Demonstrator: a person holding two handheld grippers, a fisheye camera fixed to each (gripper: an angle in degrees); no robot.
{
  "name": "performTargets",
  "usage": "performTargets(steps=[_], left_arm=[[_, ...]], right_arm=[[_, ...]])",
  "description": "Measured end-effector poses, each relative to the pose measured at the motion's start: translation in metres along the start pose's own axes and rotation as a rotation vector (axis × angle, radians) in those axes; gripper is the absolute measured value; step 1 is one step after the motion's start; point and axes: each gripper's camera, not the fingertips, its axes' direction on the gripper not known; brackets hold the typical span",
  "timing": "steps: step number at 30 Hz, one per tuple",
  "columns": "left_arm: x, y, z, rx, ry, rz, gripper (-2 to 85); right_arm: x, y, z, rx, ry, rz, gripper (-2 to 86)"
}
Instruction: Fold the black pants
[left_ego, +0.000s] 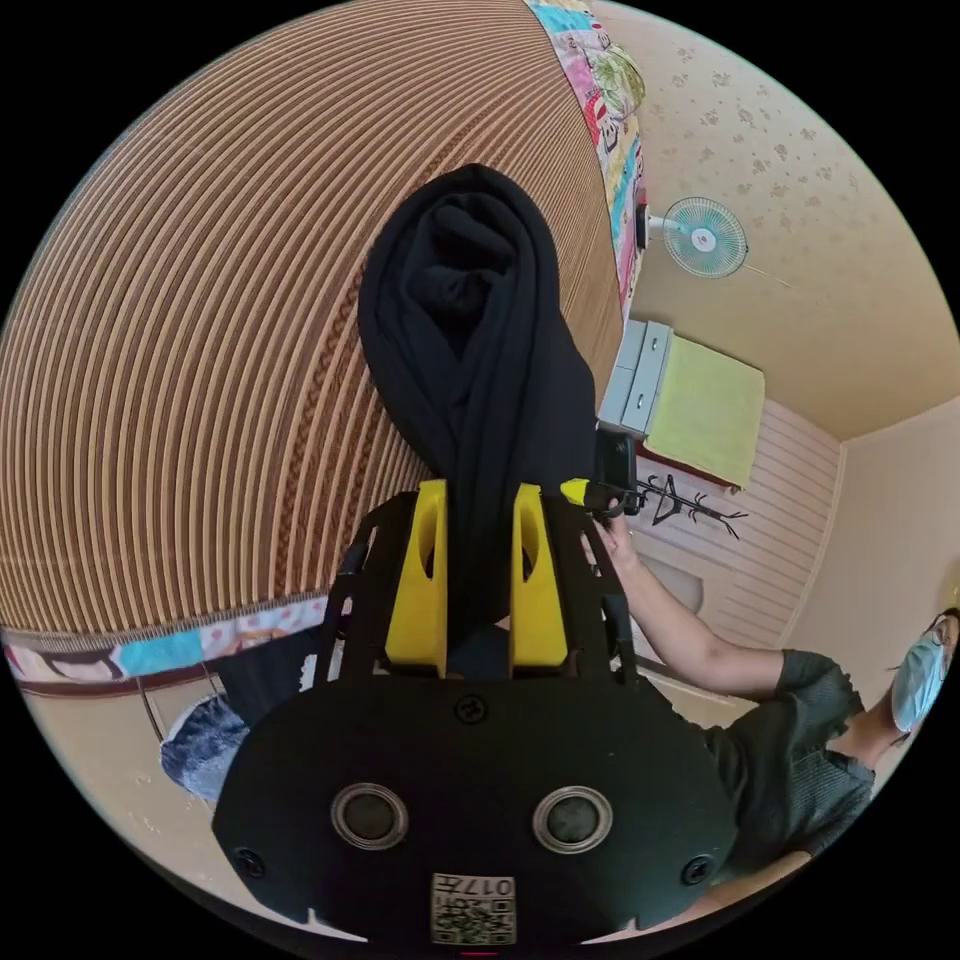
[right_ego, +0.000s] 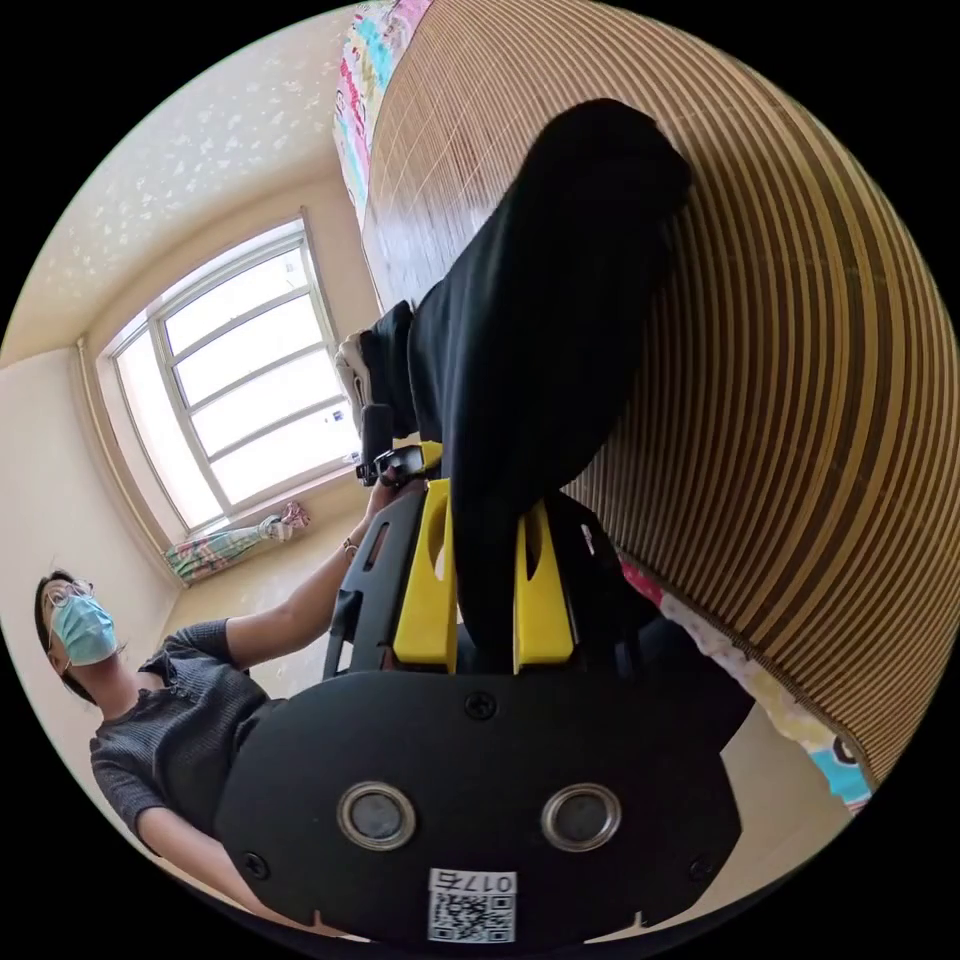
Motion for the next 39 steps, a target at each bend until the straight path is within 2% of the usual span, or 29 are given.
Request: performTargets(steps=[4,8,13,17,23,27,31,33,35,36,38,39], left_arm=[[0.032,0.064,-0.028,0.057,0.04,-0.016,9.5],[0.056,0.128,-0.083,0.217,0.107,-0.068,9.1],[0.08,0.184,-0.171,0.393,0.137,-0.066,8.9],[0.12,0.219,-0.297,0.537,0.113,0.044,8.8],[0.181,0.255,-0.519,0.657,-0.045,0.217,9.0],[0.203,0.26,-0.675,0.707,-0.189,0.281,9.0],[0.195,0.238,-0.792,0.766,-0.302,0.272,9.5],[0.157,0.211,-0.849,0.832,-0.306,0.152,10.3],[0.113,0.185,-0.866,0.879,-0.323,0.015,11.1],[0.077,0.164,-0.864,0.882,-0.362,-0.098,11.6],[0.013,0.137,-0.841,0.858,-0.423,-0.314,12.3],[-0.027,0.125,-0.816,0.806,-0.445,-0.421,12.3]], right_arm=[[-0.029,0.015,0.015,-0.103,-0.018,-0.051,7.2],[-0.067,-0.002,0.049,-0.245,-0.026,-0.143,6.9],[-0.135,-0.036,0.106,-0.313,0.006,-0.286,6.9],[-0.222,-0.064,0.175,-0.301,-0.006,-0.444,6.9],[-0.355,-0.11,0.303,-0.254,-0.02,-0.662,7.0],[-0.424,-0.153,0.388,-0.229,-0.019,-0.729,7.0],[-0.468,-0.206,0.484,-0.131,0.004,-0.713,7.2],[-0.457,-0.233,0.524,-0.094,0.03,-0.629,7.5],[-0.412,-0.268,0.574,-0.041,0.12,-0.439,7.7],[-0.398,-0.274,0.584,-0.035,0.158,-0.401,7.7],[-0.347,-0.286,0.616,-0.119,0.377,-0.27,7.4],[-0.34,-0.284,0.619,-0.159,0.381,-0.286,6.8]])
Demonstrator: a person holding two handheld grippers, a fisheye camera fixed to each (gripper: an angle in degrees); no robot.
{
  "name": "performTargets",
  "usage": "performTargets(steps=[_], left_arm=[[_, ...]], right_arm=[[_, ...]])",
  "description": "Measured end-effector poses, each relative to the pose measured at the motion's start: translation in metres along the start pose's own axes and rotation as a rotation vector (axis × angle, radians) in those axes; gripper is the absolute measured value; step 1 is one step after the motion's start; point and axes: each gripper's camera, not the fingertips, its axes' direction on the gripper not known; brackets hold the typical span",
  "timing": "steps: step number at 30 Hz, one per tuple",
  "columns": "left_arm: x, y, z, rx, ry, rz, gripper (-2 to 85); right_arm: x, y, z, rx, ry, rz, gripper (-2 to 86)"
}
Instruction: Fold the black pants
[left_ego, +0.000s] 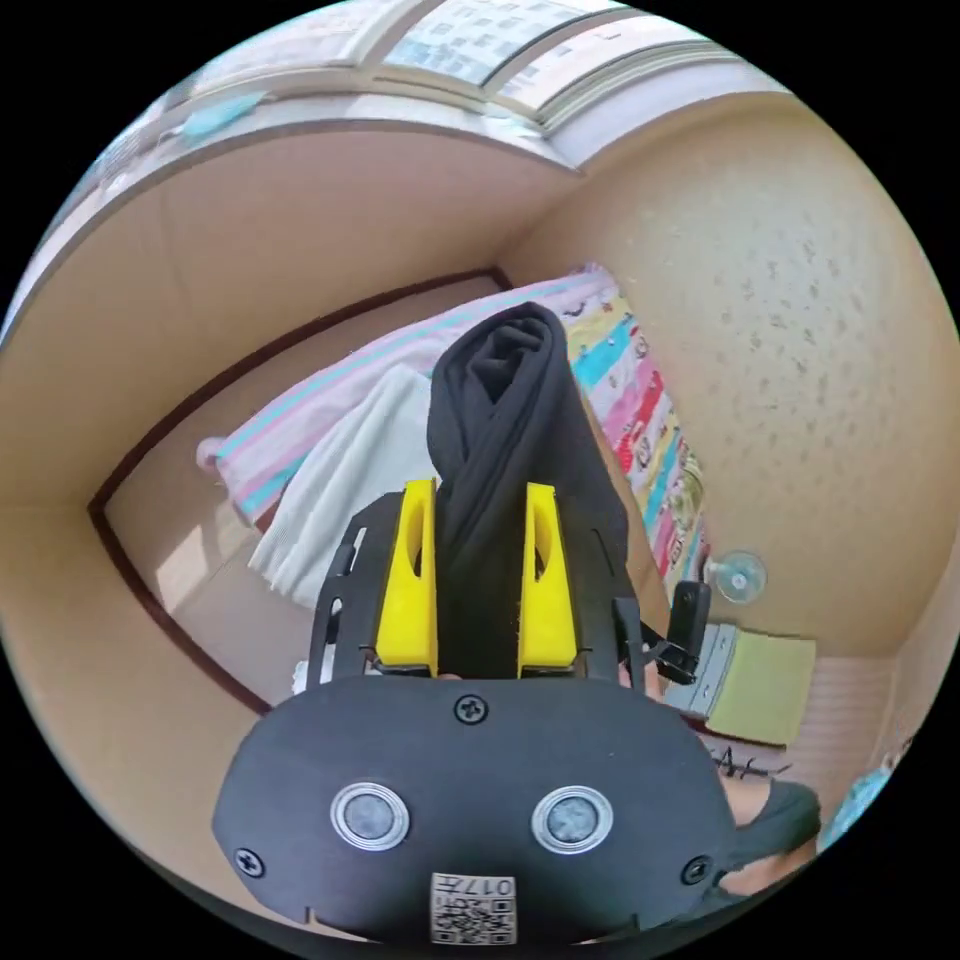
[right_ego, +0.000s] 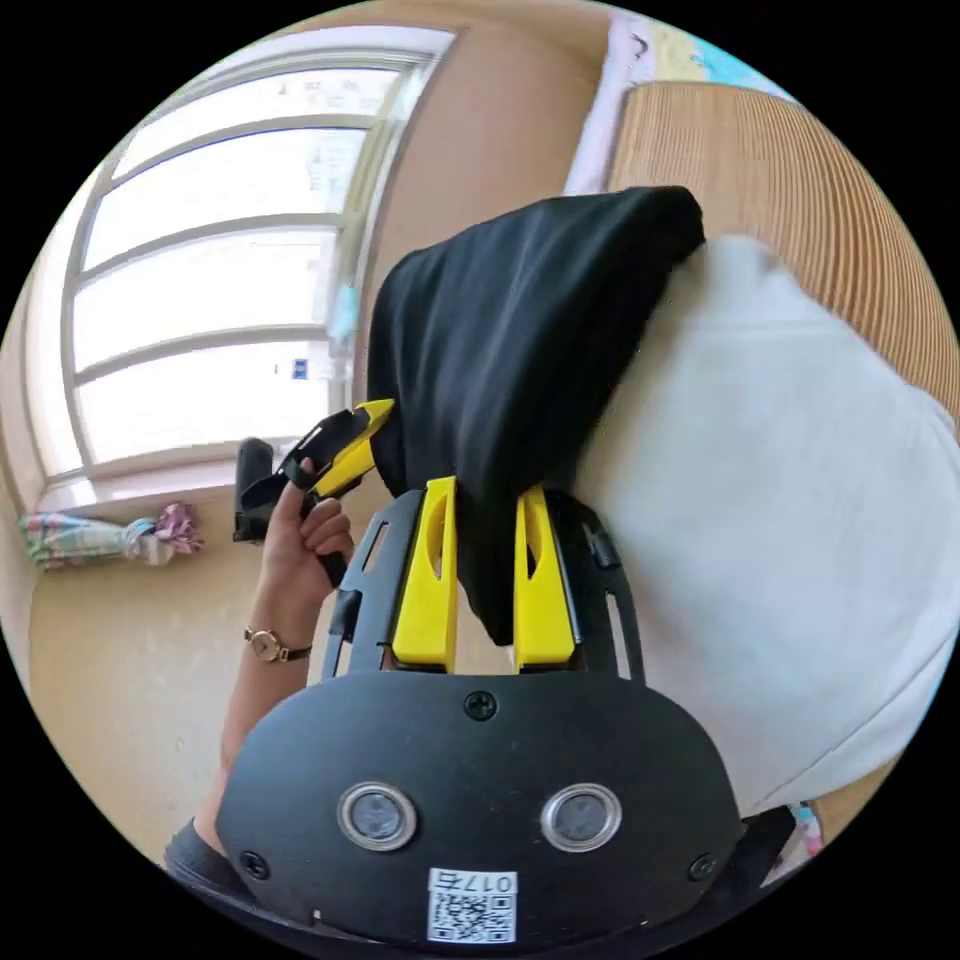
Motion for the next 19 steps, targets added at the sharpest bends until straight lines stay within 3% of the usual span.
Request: performTargets(steps=[2,5,7,11,15,19], left_arm=[[-0.026,0.019,0.049,-0.045,-0.049,-0.047,11.2],[-0.043,0.074,0.034,0.217,0.008,0.02,9.5],[-0.048,0.111,0.021,0.255,0.003,0.064,9.2],[-0.042,0.221,0.001,0.315,-0.005,0.121,7.7],[-0.01,0.328,0.029,0.263,0.209,0.137,6.5],[0.052,0.411,0.09,0.176,0.394,0.21,1.4]], right_arm=[[0.002,0.029,-0.013,-0.049,0.01,-0.187,4.4],[0.006,0.096,-0.066,-0.126,0.063,-0.446,2.2],[0.027,0.141,-0.105,-0.154,0.126,-0.485,1.4],[0.106,0.248,-0.209,-0.105,0.216,-0.278,0.7],[0.162,0.349,-0.287,0.072,0.307,0.062,0.5],[0.197,0.465,-0.353,0.355,0.249,0.287,0.4]])
